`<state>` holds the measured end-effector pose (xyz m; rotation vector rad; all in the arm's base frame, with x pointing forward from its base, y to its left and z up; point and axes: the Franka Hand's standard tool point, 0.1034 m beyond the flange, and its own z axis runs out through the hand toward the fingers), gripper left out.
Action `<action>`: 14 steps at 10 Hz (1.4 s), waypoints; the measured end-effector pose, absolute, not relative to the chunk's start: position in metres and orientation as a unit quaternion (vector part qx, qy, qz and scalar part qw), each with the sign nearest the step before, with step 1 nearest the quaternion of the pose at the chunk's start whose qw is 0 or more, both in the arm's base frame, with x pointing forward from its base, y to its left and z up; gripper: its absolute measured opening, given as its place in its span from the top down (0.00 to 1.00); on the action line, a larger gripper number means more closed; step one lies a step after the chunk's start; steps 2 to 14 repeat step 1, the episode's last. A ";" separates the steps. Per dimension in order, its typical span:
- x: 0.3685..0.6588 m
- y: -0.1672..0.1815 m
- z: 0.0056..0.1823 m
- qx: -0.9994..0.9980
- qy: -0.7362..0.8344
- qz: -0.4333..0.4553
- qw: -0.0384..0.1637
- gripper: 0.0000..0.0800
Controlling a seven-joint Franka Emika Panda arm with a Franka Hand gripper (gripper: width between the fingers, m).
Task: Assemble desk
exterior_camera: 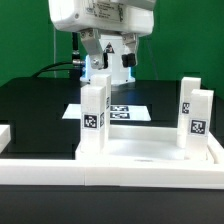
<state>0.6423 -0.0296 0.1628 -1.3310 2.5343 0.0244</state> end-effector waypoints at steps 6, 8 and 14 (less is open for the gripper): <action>0.642 -0.029 0.162 -0.461 0.877 0.009 0.139 0.19; 0.642 -0.029 0.162 -0.461 0.877 0.009 0.139 0.19; 0.642 -0.029 0.162 -0.461 0.877 0.009 0.139 0.19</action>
Offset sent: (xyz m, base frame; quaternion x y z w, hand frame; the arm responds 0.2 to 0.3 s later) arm 0.0000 0.0000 0.0000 0.0000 0.0000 0.0000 1.0000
